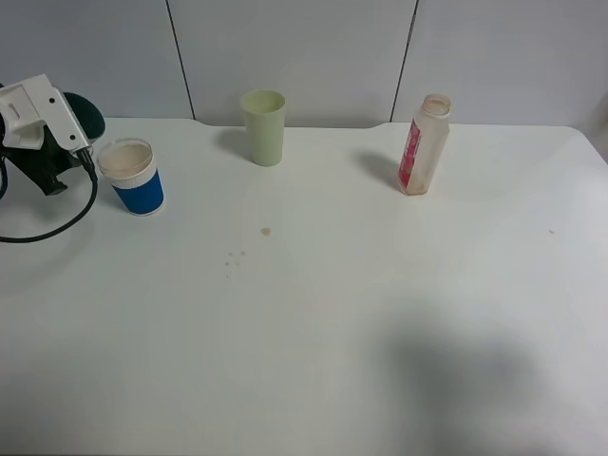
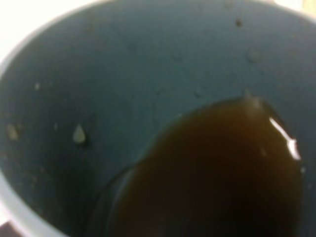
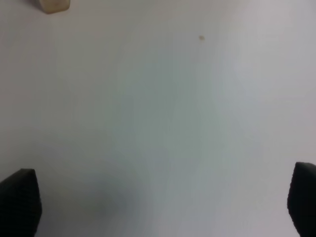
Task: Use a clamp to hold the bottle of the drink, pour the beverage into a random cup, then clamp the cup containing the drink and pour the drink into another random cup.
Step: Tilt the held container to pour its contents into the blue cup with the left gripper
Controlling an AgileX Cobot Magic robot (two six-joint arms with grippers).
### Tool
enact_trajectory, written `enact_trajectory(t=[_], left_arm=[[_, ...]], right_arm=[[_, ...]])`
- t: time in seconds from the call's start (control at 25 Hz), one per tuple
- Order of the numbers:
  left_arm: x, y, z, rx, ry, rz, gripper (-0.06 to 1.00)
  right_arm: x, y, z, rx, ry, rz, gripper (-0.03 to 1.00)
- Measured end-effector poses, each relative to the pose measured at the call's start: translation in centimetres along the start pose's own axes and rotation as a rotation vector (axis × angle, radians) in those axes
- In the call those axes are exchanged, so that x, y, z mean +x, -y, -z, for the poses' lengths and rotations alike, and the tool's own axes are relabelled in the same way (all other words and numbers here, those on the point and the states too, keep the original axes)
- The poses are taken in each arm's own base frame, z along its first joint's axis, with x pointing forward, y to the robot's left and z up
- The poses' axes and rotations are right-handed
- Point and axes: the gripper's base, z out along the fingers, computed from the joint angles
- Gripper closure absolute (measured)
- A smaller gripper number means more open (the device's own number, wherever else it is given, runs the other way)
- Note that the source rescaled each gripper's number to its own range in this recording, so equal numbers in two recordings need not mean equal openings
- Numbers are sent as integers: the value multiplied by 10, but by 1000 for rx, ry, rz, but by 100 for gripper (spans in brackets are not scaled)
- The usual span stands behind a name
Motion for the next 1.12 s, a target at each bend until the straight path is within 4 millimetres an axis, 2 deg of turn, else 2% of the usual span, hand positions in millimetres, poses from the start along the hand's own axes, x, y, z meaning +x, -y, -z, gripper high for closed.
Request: enact_trajectory(t=[0.84,1.12], left_arm=[[-3,-2,3,26,-1,-143,94],[-18,-3,-1,29,-3,-190,94]], right_arm=[[0,0,0,0,0,0,-3],[0,0,0,0,0,0,-3]])
